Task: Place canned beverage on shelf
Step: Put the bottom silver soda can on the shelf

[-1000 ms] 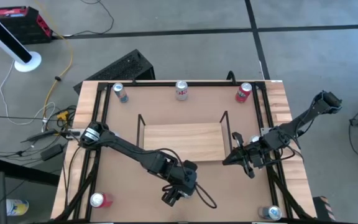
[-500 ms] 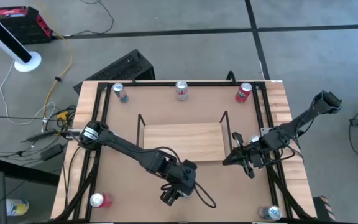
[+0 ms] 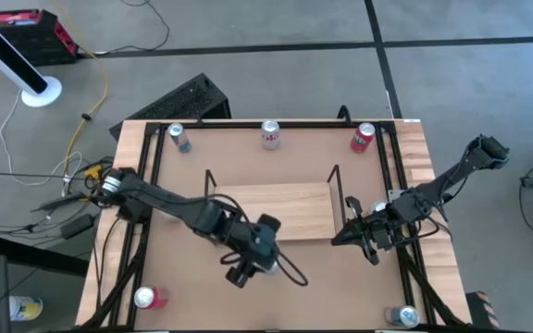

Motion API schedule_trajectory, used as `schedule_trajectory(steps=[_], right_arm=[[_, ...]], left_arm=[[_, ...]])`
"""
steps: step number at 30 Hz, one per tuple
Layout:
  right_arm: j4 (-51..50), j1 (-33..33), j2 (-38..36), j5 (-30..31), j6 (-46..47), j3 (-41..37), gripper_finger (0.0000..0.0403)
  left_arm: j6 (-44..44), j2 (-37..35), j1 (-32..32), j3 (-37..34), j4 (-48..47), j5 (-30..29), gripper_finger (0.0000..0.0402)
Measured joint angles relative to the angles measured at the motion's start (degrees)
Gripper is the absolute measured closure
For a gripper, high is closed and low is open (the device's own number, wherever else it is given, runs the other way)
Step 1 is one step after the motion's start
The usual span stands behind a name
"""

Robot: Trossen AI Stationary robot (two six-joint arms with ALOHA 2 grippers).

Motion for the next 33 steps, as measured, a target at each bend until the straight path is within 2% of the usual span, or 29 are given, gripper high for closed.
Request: schedule_trajectory(steps=[8, 12, 15, 23, 27, 33], right_arm=[[-0.13, -0.02, 0.0, 0.0, 0.02, 0.0, 0.0378], [-0.17, -0.01, 0.0, 0.0, 0.02, 0.0, 0.0378], [-0.32, -0.02, 0.0, 0.0, 0.02, 0.0, 0.0378], [-0.61, -0.01, 0.0, 0.0, 0.02, 0.0, 0.0378], [-0.88, 0.0, 0.0, 0.0, 0.02, 0.0, 0.0378], [-0.9, 0.0, 0.0, 0.0, 0.0, 0.0, 0.0378]], left_arm=[[1.22, -1.3, 5.38, -0.04, -7.65, -0.34, 0.0167], [1.86, -1.3, 8.59, -1.76, -7.77, -0.39, 0.0167], [1.82, -1.16, 11.03, -1.88, -9.3, 1.63, 0.0167], [2.05, -1.37, 15.76, -1.88, -10.08, 6.68, 0.0175], [1.93, -1.42, 17.5, -2.89, -9.41, 6.49, 0.0175], [0.9, -1.93, 19.46, -8.01, -7.73, 5.88, 0.0161]])
